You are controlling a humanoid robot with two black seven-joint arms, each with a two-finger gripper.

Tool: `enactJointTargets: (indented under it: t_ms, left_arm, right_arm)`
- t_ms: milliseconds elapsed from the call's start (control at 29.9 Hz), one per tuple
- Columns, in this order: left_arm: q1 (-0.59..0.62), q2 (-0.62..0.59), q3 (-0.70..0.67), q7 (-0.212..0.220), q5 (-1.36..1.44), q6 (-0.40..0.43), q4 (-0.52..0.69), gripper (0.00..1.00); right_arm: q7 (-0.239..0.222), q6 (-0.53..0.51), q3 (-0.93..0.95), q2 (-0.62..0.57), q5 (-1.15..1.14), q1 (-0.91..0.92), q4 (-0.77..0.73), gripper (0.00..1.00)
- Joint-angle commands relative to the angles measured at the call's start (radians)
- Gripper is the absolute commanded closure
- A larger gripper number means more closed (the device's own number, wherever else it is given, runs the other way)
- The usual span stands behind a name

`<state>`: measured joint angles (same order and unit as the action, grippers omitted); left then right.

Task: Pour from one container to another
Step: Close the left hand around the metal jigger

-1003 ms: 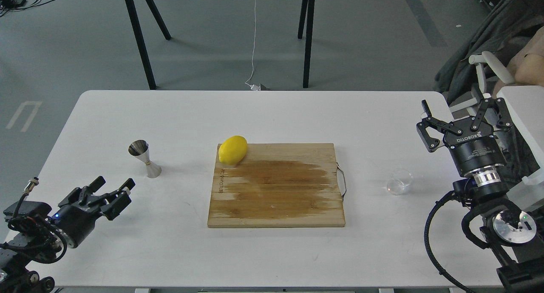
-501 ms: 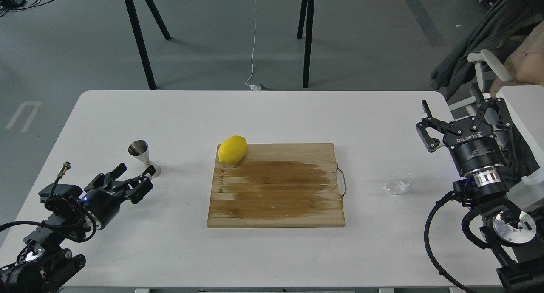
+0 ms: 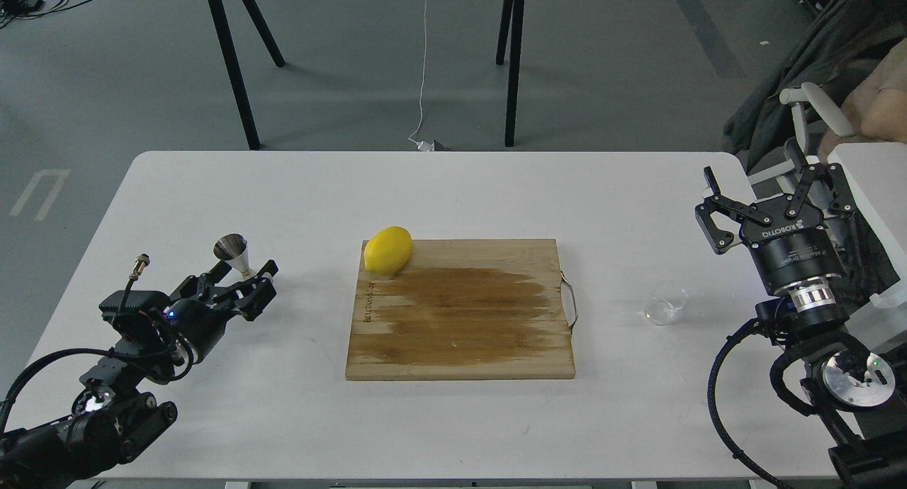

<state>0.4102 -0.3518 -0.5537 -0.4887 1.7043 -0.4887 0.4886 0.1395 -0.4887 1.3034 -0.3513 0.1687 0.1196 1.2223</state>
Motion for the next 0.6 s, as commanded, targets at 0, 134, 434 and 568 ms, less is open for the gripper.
enactJointTargets:
  t_ms: [0,134,434,568]
  left_arm:
    - [0.024,0.039,0.0,0.0,-0.003,0.0,-0.059,0.14]
    - [0.039,0.056,0.0,0.0,-0.003,0.0,-0.102,0.22]
    - [0.045,0.059,0.0,0.0,-0.006,0.0,-0.122,0.76]
    - [0.045,0.059,-0.002,0.0,-0.011,0.0,-0.128,0.89]
  right_arm:
    - [0.0,0.0,0.0,0.0,0.0,0.0,-0.001,0.01]
    - [0.0,0.0,0.0,0.0,0.0,0.0,0.0,0.01]
    - [0.0,0.0,0.0,0.0,0.0,0.0,0.0,0.01]
    - [0.0,0.0,0.0,0.0,0.0,0.0,0.0,0.01]
